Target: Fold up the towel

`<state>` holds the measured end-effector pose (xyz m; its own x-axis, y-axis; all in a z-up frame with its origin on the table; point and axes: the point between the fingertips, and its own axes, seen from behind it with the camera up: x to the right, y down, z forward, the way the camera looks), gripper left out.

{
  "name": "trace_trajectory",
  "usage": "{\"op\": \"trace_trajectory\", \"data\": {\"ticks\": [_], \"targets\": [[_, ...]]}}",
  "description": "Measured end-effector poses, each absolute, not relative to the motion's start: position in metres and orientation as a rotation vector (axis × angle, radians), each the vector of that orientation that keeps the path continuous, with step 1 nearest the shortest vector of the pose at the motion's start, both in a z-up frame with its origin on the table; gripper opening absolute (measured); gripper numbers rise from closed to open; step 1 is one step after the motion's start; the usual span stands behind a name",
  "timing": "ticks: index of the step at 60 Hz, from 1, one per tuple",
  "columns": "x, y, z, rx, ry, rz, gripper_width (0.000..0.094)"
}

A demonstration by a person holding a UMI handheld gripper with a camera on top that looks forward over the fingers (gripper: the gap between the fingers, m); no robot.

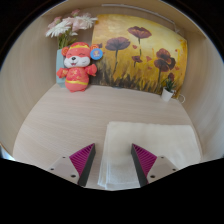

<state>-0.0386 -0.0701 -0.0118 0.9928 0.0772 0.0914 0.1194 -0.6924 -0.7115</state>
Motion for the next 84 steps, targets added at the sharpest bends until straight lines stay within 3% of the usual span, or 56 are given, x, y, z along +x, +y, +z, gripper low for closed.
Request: {"op": "trace_trajectory", "data": {"ticks": [11,13,21,26,40,49,53,59,62,70,84], "targets": [[-0.030,-0.064,-0.008,-2.266,-0.095,-0.133,0.0250],[-0.022,-0.063,-0.008,-2.255,-0.084,-0.174,0.0100],[-0.021,-0.063,-0.011,-2.312,-0.107,-0.188,0.0076],[-0.024,-0.062,0.003,-2.349,-0.181,-0.168,0.0076],[0.067,-0.056,0.100,-2.261,-0.234,-0.275,0.0077],[0.148,-0.059,0.106,-2.261,-0.178,-0.257,0.0096],[0.179,-0.062,0.088,-2.288,-0.145,-0.227,0.0183],[0.237,-0.073,0.056,-2.348,-0.083,-0.315,0.0502],[0.258,-0.083,0.043,-2.381,-0.079,-0.367,0.0582],[0.261,-0.098,0.045,-2.371,-0.096,-0.355,0.0638],[0.196,-0.118,0.121,-2.253,-0.063,-0.226,0.0673]]}}
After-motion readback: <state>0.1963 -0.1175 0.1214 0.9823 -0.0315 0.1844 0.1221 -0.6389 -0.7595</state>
